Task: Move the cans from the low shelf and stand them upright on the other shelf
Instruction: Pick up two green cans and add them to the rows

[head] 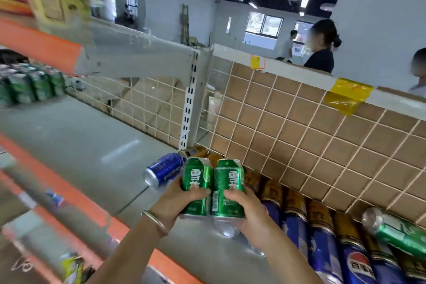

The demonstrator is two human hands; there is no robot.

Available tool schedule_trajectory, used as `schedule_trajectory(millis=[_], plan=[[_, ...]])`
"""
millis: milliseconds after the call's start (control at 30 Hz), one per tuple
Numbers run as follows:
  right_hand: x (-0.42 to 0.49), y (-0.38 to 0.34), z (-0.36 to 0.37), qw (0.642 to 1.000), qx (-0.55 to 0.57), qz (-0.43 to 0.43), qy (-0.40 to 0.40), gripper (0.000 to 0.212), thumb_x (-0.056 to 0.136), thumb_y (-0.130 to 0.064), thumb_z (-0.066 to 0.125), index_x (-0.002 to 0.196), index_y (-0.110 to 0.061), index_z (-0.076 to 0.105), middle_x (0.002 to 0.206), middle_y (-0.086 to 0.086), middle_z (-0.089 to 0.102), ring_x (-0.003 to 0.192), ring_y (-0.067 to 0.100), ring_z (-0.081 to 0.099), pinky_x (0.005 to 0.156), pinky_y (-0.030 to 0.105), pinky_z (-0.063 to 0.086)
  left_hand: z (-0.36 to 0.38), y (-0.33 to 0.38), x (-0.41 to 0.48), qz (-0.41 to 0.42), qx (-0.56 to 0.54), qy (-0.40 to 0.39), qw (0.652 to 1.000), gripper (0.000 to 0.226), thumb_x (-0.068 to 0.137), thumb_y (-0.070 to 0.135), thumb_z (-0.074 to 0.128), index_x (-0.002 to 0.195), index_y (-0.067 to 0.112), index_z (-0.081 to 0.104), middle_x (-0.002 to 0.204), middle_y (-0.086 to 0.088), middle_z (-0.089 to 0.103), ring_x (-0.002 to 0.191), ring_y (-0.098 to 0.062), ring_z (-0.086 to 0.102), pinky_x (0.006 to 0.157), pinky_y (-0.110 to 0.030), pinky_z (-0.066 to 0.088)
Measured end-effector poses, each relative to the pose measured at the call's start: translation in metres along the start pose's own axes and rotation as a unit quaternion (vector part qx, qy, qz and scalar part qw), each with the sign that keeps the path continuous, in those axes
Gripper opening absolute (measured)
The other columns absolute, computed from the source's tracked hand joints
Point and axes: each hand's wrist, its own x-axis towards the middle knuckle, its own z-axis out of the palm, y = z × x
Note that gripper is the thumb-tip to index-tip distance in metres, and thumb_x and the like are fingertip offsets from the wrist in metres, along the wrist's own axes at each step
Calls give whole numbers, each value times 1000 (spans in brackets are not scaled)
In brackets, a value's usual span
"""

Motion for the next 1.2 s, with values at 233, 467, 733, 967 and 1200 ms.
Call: schedule_trajectory(millis=[233, 467, 733, 967, 1200], plan=[[14, 16, 78, 999, 6, 36, -37, 61, 53, -13, 77, 113, -9, 63, 99, 17, 73, 87, 32, 70, 78, 44, 55, -68, 15, -41, 16, -87, 96, 991, 39, 64, 19, 77, 100, 10, 66, 80, -9, 75, 68, -23, 70, 66, -31, 56], [16, 42, 189, 994, 16, 75, -74, 48, 65, -17, 67, 111, -4, 66, 97, 22, 72, 86, 37, 69, 79, 51, 55, -167, 42, -89, 48, -80, 140, 986, 61, 47, 18, 82, 105, 8, 63, 83, -12, 73, 69, -25, 70, 58, -31, 55], [53, 92, 322, 994, -69, 39, -69, 75, 44, -27, 77, 114, -4, 59, 95, 22, 71, 80, 36, 69, 66, 42, 56, -306, 73, -143, 72, 19, 168, 983, 28, 67, 9, 81, 92, 9, 70, 95, -15, 73, 80, -25, 70, 67, -27, 59], [85, 115, 404, 991, -115, 15, -70, 70, 43, -26, 79, 109, -10, 61, 98, 19, 73, 92, 41, 69, 86, 61, 51, -396, 93, -160, 85, 90, 201, 972, 34, 56, 18, 88, 85, 18, 70, 78, 1, 75, 69, -7, 70, 59, -17, 53], [138, 122, 448, 991, -113, 11, -73, 66, 49, -16, 77, 112, -4, 61, 99, 22, 72, 89, 40, 69, 80, 53, 56, -453, 101, -133, 94, 91, 212, 968, 32, 65, 7, 82, 93, 16, 69, 82, 3, 74, 67, -2, 69, 56, -12, 51]])
